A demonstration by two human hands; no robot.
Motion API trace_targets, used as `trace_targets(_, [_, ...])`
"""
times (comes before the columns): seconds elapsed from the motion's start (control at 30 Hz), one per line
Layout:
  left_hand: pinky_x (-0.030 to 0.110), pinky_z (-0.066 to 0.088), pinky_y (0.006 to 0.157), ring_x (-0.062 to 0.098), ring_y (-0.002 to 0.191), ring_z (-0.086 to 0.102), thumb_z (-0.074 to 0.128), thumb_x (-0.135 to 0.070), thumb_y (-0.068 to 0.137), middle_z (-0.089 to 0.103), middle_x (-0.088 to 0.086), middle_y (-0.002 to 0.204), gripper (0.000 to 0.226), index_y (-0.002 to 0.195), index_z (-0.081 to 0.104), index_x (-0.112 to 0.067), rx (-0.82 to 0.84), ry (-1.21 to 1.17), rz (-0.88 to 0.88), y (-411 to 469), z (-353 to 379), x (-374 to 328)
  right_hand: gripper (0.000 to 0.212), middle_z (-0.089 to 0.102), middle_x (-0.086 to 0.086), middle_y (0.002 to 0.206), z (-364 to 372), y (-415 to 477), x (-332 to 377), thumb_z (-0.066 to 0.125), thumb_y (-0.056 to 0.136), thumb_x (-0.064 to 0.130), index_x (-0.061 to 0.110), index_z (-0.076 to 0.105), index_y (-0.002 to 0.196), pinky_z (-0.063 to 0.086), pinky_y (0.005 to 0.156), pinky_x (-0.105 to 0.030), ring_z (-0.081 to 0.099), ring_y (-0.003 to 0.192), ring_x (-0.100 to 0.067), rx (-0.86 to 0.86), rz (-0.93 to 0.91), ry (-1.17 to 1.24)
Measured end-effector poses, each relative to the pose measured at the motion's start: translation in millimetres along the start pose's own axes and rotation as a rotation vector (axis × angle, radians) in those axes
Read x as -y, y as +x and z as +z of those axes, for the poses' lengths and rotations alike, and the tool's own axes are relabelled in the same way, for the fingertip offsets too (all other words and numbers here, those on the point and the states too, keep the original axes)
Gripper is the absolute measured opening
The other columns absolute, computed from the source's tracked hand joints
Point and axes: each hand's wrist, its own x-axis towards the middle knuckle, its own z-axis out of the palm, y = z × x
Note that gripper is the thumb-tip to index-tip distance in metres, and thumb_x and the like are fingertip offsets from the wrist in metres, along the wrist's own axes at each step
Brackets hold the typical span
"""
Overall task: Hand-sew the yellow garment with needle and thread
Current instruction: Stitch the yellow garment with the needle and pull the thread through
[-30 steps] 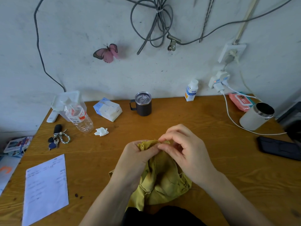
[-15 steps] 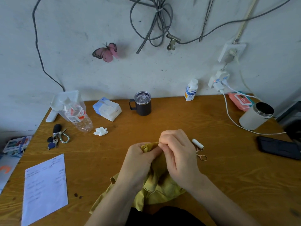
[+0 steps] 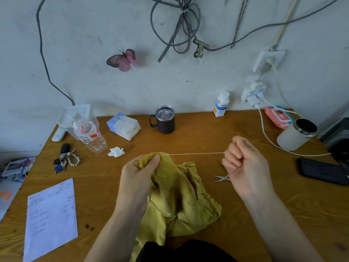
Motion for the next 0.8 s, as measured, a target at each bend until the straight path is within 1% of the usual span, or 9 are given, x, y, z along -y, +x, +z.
trace_targets(0.13, [0.027, 0.060, 0.061, 0.027, 0.078, 0.073, 0.060, -0.015, 0.091, 0.076, 0.014, 0.081, 0.018, 0.087, 0.072, -0.002, -0.042, 0.003, 0.014, 3.0, -6.8, -0.3, 0.026, 0.037, 0.007, 0.052, -20.4, 5.1, 12.8, 0.037, 0.098, 0.016, 0.013, 0.052, 0.077, 0.029, 0.037, -0.014, 0.031, 0.042, -0.004, -0.111, -0.015, 0.104])
trace_targets(0.17, [0.026, 0.059, 0.060, 0.026, 0.077, 0.073, 0.061, -0.015, 0.091, 0.076, 0.013, 0.081, 0.018, 0.086, 0.073, -0.003, -0.051, 0.005, 0.021, 3.7, -8.2, -0.3, 0.026, 0.037, 0.008, 0.052, -24.7, 5.9, 14.8, 0.037, 0.098, 0.017, 0.014, 0.052, 0.077, 0.030, 0.037, -0.014, 0.031, 0.042, -0.004, -0.139, -0.023, 0.117])
trace_targets(0.27, [0.032, 0.058, 0.068, 0.025, 0.079, 0.074, 0.062, -0.018, 0.090, 0.076, 0.011, 0.082, 0.017, 0.086, 0.073, -0.006, -0.071, 0.005, 0.018, 6.5, -11.3, -1.2, 0.027, 0.037, 0.008, 0.051, -36.1, 7.5, 18.8, 0.038, 0.098, 0.017, 0.015, 0.052, 0.076, 0.031, 0.037, -0.014, 0.032, 0.041, -0.004, -0.204, -0.045, 0.139])
trace_targets(0.33, [0.036, 0.057, 0.072, 0.024, 0.079, 0.074, 0.063, -0.018, 0.089, 0.076, 0.009, 0.082, 0.016, 0.080, 0.075, -0.011, -0.079, 0.000, 0.017, 8.7, -13.2, -1.4, 0.027, 0.038, 0.008, 0.051, -42.5, 8.3, 20.5, 0.038, 0.098, 0.016, 0.015, 0.052, 0.075, 0.031, 0.037, -0.014, 0.032, 0.041, -0.004, -0.233, -0.050, 0.156])
trace_targets(0.4, [0.037, 0.056, 0.072, 0.024, 0.078, 0.074, 0.064, -0.019, 0.089, 0.076, 0.008, 0.080, 0.022, 0.072, 0.076, -0.014, -0.084, 0.001, 0.027, 9.8, -15.2, -1.7, 0.026, 0.038, 0.008, 0.051, -47.8, 8.9, 21.4, 0.038, 0.098, 0.017, 0.015, 0.053, 0.076, 0.030, 0.037, -0.014, 0.032, 0.041, -0.003, -0.256, -0.048, 0.171])
trace_targets(0.47, [0.036, 0.056, 0.071, 0.023, 0.077, 0.074, 0.063, -0.019, 0.089, 0.076, 0.007, 0.079, 0.025, 0.069, 0.077, -0.018, -0.081, 0.004, 0.030, 10.4, -17.1, -1.8, 0.026, 0.038, 0.009, 0.051, -52.3, 9.2, 21.9, 0.038, 0.098, 0.017, 0.015, 0.052, 0.077, 0.031, 0.038, -0.014, 0.033, 0.041, -0.003, -0.276, -0.047, 0.181])
trace_targets(0.6, [0.035, 0.056, 0.069, 0.023, 0.078, 0.074, 0.063, -0.017, 0.090, 0.076, 0.009, 0.080, 0.023, 0.072, 0.076, -0.013, -0.094, -0.022, 0.014, 11.6, -19.4, -2.1, 0.026, 0.038, 0.009, 0.051, -57.9, 9.5, 23.0, 0.038, 0.098, 0.017, 0.015, 0.052, 0.077, 0.031, 0.037, -0.014, 0.033, 0.041, -0.003, -0.318, -0.056, 0.196])
trace_targets(0.73, [0.024, 0.056, 0.054, 0.020, 0.071, 0.074, 0.063, -0.018, 0.090, 0.076, 0.008, 0.078, 0.016, 0.082, 0.072, -0.008, -0.123, -0.037, 0.010, 12.3, -21.5, -3.2, 0.025, 0.038, 0.010, 0.051, -61.7, 9.8, 26.1, 0.039, 0.098, 0.018, 0.017, 0.052, 0.077, 0.030, 0.039, -0.013, 0.032, 0.041, -0.002, -0.352, -0.066, 0.207])
trace_targets(0.8, [0.023, 0.056, 0.054, 0.019, 0.072, 0.074, 0.063, -0.019, 0.090, 0.076, 0.007, 0.078, 0.016, 0.083, 0.072, -0.008, -0.131, -0.033, 0.005, 12.7, -22.4, -3.5, 0.024, 0.039, 0.010, 0.052, -63.6, 10.3, 28.4, 0.039, 0.098, 0.019, 0.017, 0.052, 0.078, 0.030, 0.039, -0.013, 0.033, 0.042, -0.002, -0.364, -0.067, 0.220])
